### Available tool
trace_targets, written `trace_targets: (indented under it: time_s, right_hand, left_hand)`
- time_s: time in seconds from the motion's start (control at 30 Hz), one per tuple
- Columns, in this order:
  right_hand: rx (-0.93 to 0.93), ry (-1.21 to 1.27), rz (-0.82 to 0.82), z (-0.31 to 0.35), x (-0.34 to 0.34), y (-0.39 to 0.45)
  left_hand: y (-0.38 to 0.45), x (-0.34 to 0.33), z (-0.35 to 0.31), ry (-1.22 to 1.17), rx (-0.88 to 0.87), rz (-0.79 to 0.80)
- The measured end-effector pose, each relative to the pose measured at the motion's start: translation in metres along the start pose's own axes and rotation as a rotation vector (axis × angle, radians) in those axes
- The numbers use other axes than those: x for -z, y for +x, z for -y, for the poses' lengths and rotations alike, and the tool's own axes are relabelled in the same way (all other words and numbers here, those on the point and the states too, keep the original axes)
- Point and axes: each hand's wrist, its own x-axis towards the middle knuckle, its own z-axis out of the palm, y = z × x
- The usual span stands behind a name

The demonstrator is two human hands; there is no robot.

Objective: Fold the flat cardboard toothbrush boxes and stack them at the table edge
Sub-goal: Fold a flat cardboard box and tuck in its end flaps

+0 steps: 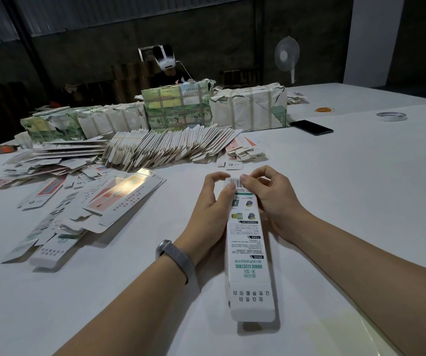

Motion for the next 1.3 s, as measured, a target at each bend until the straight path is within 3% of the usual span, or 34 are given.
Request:
trace_targets:
  time_s: [0.53, 0.8, 1.0, 1.3]
  right_hand:
    - [0.002, -0.049, -0.013, -0.002, 0.003, 0.003]
    - [0.031, -0.095, -0.025, -0.005, 0.001, 0.004]
    - [0.134, -0.410, 0.032, -0.001, -0.002, 0.001]
    - [0.062, -0.760, 0.306, 0.022, 0.003, 0.002]
  left_hand:
    - [-0.001, 0.001, -0.001, 0.044, 0.010, 0.027]
    - [0.000, 0.000, 0.000, 0.027, 0.017, -0.052]
    - [0.001, 0.005, 0.001, 0.046, 0.031, -0.112]
    - [0.002, 0.005, 0.002, 0.024, 0.028, -0.270]
